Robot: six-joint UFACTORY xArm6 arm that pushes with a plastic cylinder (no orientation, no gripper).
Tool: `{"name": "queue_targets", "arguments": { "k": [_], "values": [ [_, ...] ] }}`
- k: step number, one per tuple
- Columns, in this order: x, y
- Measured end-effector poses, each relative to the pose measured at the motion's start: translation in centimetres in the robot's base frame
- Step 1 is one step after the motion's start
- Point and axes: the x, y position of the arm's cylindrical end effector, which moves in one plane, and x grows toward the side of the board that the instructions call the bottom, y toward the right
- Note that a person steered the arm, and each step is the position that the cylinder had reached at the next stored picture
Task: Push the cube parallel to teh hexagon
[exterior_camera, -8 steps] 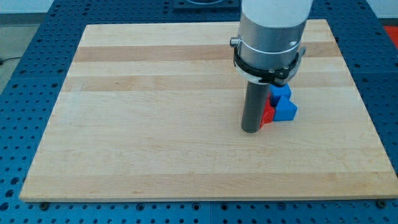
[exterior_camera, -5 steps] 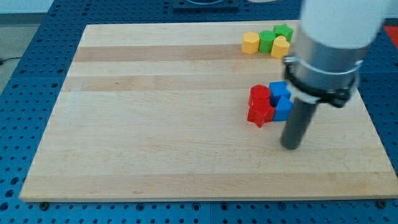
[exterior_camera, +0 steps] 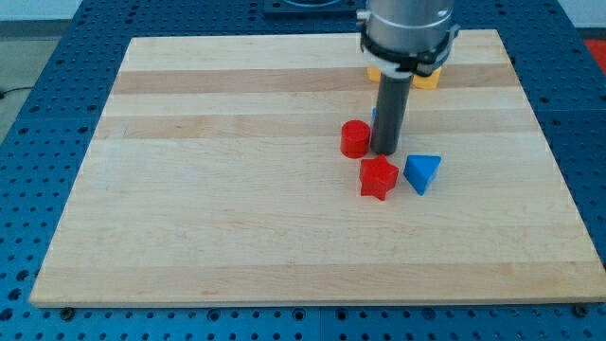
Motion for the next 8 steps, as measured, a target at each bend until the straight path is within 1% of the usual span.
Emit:
{"name": "queue_targets", "arguments": {
  "k": [1,3,4,6,7,8],
  "values": [
    [-2.6,0.2],
    [-5.4,5.8],
    [-6.7,0.2],
    [-7.1,-12.1],
    [-5.0,-13.7],
    [-7.8,-18.5]
  ]
}}
